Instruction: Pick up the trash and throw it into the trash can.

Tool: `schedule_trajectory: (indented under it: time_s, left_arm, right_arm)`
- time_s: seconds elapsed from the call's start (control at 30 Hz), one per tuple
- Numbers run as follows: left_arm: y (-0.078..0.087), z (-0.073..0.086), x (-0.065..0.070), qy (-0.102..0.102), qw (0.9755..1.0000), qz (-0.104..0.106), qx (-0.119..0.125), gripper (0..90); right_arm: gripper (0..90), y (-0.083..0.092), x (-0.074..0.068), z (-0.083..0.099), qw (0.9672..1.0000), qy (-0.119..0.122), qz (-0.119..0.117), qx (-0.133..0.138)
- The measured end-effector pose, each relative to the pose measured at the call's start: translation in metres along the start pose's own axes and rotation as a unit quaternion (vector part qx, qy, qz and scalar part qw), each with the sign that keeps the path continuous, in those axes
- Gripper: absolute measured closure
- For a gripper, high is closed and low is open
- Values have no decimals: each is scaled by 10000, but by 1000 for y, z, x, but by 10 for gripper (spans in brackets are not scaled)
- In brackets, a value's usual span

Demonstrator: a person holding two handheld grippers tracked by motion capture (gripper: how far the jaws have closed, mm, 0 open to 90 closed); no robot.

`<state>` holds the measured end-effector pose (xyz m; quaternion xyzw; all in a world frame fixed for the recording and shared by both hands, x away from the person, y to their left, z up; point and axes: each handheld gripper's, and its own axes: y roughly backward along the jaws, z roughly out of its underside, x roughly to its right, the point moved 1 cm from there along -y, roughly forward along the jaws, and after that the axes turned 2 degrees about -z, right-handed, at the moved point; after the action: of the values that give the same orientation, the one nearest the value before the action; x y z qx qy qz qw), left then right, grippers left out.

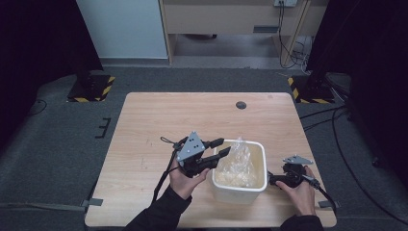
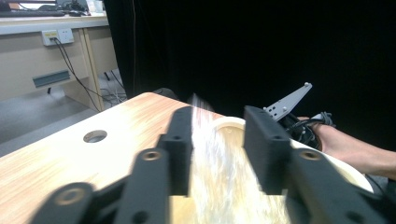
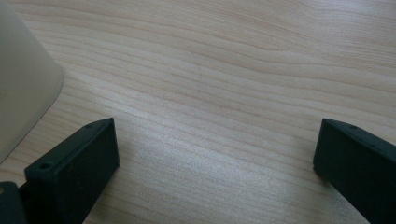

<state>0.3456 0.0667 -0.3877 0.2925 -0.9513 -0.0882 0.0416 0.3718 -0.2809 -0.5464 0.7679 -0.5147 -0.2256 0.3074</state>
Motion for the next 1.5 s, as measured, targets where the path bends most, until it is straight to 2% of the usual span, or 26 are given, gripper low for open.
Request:
schedule_trajectory:
  time_s: [0.27, 0.5, 0.7, 0.8, 0.9, 0.93, 0.97, 1.0, 1.03, 1.1, 1.13, 1.23, 1.3, 1.33, 1.43, 1.5]
  left_arm:
    - [21, -2, -14, -27, 9994, -328, 51, 442]
    - [45, 11, -36, 92, 9972, -732, -123, 371]
    - [61, 33, -54, 211, 9931, -1075, -408, 306]
    - [67, 46, -61, 242, 9908, -1197, -591, 276]
    - [73, 64, -68, 302, 9872, -1327, -832, 252]
    - [73, 64, -68, 302, 9872, -1327, -832, 244]
    - [77, 77, -72, 328, 9842, -1380, -1055, 236]
    - [77, 77, -72, 328, 9842, -1380, -1055, 233]
    - [80, 87, -75, 377, 9818, -1432, -1186, 226]
    - [81, 91, -76, 408, 9809, -1455, -1227, 219]
    - [85, 104, -80, 511, 9778, -1518, -1354, 215]
    - [89, 118, -85, 623, 9733, -1587, -1535, 201]
    - [92, 128, -89, 670, 9683, -1655, -1748, 198]
    - [93, 130, -90, 686, 9670, -1681, -1787, 195]
    - [96, 140, -96, 746, 9610, -1782, -1981, 191]
    - [98, 148, -101, 662, 9542, -1943, -2178, 191]
  right_arm:
    - [3, 0, 0, 0, 10000, -1, 1, 0]
    - [3, 0, 0, 0, 10000, 8, 0, 1]
    - [4, 0, 0, 0, 10000, 0, 1, -1]
    - [3, 0, 0, 0, 10000, 0, 1, 0]
    - [4, 0, 0, 0, 10000, 7, 1, 1]
    - [4, 0, 0, 0, 10000, 7, 1, 1]
    - [4, 0, 0, 0, 10000, 7, 0, 1]
    - [3, 0, 0, 0, 10000, 7, 1, 1]
    - [4, 0, 0, 0, 10000, 9, 1, 1]
    - [3, 0, 0, 0, 10000, 0, 1, 0]
    - [3, 0, 0, 0, 10000, 7, 1, 2]
    - [4, 0, 0, 0, 10000, 7, 3, 1]
    - [3, 0, 0, 0, 10000, 7, 3, 1]
    - [4, 0, 0, 0, 10000, 8, 2, 2]
    - [4, 0, 0, 0, 10000, 2, 5, 0]
    - [4, 0, 0, 0, 10000, 1, 3, 0]
